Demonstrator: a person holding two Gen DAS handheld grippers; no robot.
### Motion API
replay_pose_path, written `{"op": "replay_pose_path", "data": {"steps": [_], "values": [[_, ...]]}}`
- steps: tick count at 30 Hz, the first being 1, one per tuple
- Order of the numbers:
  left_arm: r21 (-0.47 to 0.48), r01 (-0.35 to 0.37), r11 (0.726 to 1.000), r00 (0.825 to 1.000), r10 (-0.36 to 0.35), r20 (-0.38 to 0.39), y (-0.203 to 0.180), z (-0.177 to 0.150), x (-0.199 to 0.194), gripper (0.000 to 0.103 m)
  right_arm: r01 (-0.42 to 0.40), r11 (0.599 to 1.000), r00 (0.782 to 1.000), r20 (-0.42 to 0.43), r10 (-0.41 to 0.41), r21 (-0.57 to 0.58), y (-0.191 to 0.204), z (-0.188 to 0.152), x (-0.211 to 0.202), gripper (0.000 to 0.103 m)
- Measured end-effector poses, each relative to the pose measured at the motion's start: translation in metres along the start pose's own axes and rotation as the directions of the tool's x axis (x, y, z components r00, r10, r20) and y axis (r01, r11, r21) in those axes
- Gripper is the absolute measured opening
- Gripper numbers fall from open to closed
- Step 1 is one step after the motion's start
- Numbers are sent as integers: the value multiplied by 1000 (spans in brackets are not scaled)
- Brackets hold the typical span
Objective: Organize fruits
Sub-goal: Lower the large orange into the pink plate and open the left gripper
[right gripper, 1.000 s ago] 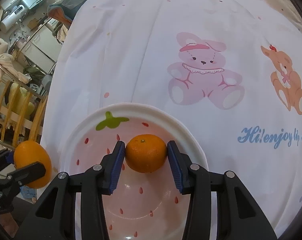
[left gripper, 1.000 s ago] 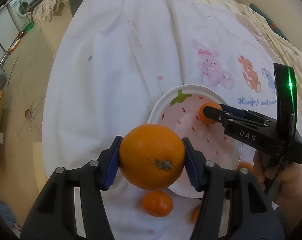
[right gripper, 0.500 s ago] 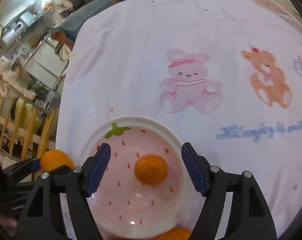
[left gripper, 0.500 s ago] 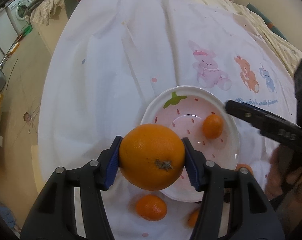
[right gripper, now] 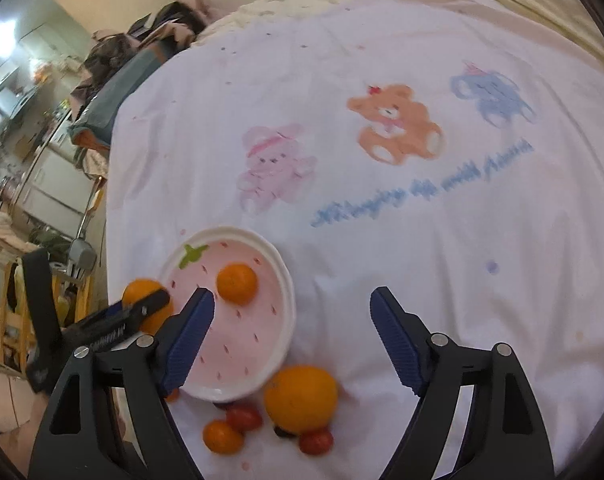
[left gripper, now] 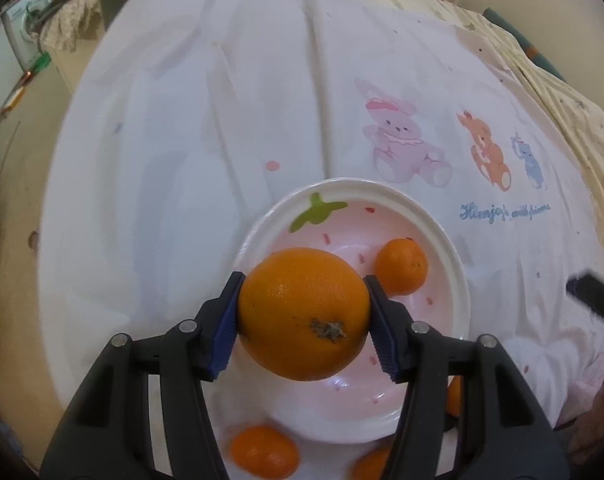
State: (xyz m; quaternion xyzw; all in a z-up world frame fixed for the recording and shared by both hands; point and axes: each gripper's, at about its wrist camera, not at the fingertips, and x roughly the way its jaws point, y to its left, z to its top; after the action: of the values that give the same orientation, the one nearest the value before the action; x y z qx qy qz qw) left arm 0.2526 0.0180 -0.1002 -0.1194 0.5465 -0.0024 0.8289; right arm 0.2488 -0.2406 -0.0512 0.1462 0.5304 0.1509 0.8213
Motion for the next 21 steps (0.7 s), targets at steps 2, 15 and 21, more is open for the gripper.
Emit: {"op": "replay_pose_path", "data": {"steps": [2, 15, 21], "values": [[1, 2, 1000, 1000, -2, -2, -4, 3, 6, 54, -5, 1000, 1000, -4, 5, 24, -7, -7, -1, 83], [8, -11, 1000, 1000, 11, -15, -15, 12, 40, 55, -31, 995, 999, -18, 33, 94, -28, -12, 10, 83], [52, -33, 998, 998, 35, -45, -24, 11, 44, 57, -48, 996, 999, -13, 49, 72, -21, -10, 7, 83]]}}
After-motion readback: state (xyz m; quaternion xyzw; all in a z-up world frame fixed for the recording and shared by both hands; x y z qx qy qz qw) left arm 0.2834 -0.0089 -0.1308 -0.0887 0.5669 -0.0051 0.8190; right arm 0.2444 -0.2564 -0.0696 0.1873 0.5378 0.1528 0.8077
